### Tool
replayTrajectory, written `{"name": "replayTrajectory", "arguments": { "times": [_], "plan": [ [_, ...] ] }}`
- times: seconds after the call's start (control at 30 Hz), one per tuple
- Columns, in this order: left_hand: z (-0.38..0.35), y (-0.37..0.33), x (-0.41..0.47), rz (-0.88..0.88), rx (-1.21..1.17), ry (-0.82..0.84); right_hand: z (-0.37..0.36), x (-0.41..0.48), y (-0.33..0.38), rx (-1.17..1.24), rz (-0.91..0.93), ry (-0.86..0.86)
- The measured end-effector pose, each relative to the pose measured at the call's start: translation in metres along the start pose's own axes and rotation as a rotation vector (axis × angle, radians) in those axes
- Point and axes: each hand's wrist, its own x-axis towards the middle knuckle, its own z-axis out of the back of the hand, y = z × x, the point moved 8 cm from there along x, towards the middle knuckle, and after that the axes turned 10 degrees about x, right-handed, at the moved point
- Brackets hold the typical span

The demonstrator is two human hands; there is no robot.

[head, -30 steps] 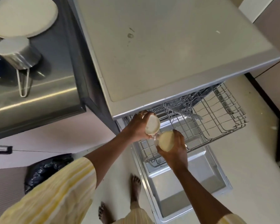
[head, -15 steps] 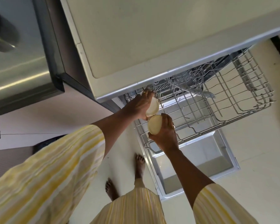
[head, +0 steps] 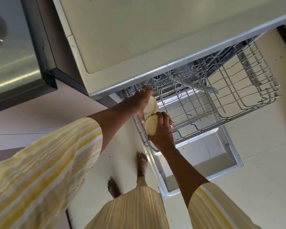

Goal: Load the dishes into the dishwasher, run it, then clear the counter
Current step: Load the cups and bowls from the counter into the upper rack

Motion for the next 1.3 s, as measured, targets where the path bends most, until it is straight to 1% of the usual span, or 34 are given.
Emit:
{"name": "replayTrajectory", "arguments": {
  "times": [0.07,0.27,0.33,0.47,0.57,0.67,0.73,0.87,1.0,1.07,1.13,1.2,1.23,1.3],
  "plan": [
    [0.003,0.003,0.001,-0.013,-0.052,0.022,-0.002,0.001,-0.002,0.030,-0.030,0.027],
    [0.007,0.016,0.005,0.004,-0.101,-0.049,-0.005,-0.001,-0.011,0.123,-0.086,0.150],
    [0.006,0.020,0.005,0.043,-0.155,-0.071,-0.004,-0.002,-0.011,0.169,-0.088,0.155],
    [0.007,0.025,0.004,0.097,-0.152,-0.104,0.011,-0.005,-0.008,0.215,-0.050,0.014],
    [0.017,0.027,0.001,0.118,-0.205,-0.136,0.020,-0.008,-0.008,0.231,-0.076,-0.101],
    [0.026,0.030,-0.003,0.153,-0.274,-0.203,0.025,-0.010,-0.009,0.232,-0.091,-0.186],
    [0.031,0.029,-0.007,0.182,-0.314,-0.284,0.028,-0.010,-0.010,0.216,-0.093,-0.219],
    [0.045,0.031,-0.023,0.261,-0.403,-0.500,0.033,-0.008,-0.007,0.198,-0.101,-0.241],
    [0.057,0.032,-0.053,0.287,-0.455,-0.573,0.038,-0.009,0.008,0.157,-0.087,-0.246],
    [0.059,0.034,-0.075,0.314,-0.501,-0.593,0.043,-0.011,0.028,0.121,-0.033,-0.256],
    [0.053,0.041,-0.101,0.400,-0.567,-0.581,0.043,-0.013,0.057,0.062,0.102,-0.248],
    [0.043,0.051,-0.133,0.509,-0.648,-0.572,0.037,-0.017,0.091,0.032,0.230,-0.195],
    [0.039,0.056,-0.150,0.551,-0.669,-0.596,0.031,-0.020,0.109,0.019,0.293,-0.155],
    [0.031,0.064,-0.185,0.599,-0.679,-0.628,0.017,-0.027,0.146,-0.030,0.430,-0.072]
  ]
}}
